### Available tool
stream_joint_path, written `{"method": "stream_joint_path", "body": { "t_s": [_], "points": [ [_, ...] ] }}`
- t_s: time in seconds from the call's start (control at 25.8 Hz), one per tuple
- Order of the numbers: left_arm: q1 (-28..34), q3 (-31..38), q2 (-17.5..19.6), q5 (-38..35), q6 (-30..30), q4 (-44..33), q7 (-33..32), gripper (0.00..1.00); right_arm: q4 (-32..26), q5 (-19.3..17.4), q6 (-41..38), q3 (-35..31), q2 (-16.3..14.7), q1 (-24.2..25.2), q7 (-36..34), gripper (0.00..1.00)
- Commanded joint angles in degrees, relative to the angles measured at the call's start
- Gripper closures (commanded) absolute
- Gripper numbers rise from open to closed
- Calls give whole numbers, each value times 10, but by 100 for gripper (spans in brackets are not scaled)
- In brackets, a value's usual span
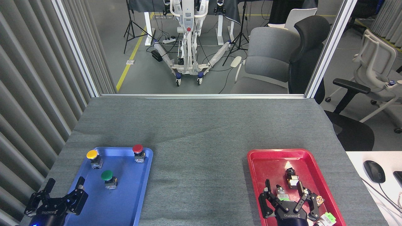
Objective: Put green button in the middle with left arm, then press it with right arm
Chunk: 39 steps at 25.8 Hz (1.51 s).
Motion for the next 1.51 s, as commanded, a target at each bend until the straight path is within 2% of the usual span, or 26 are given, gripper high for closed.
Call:
{"method": "stream_joint_path", "body": {
  "t_s": [0.0,0.27,1.12,1.28,1.47],
  "points": [
    [-1,0,1,-7,5,0,-2,0,0,-1,5,4,1,0,1,0],
    [-2,0,2,-32,5,1,5,0,0,0,4,13,-3,0,3,0],
    [-6,-1,-1,-32,7,12,1,0,1,0,1,13,-4,1,4,0],
    [-21,-11,0,-34,1,58,-7,0,1,0,1,14,-2,1,3,0],
    [-28,-42,-7,-68,8,79,-6,0,1,0,1,18,-2,3,0,0]
  ]
}}
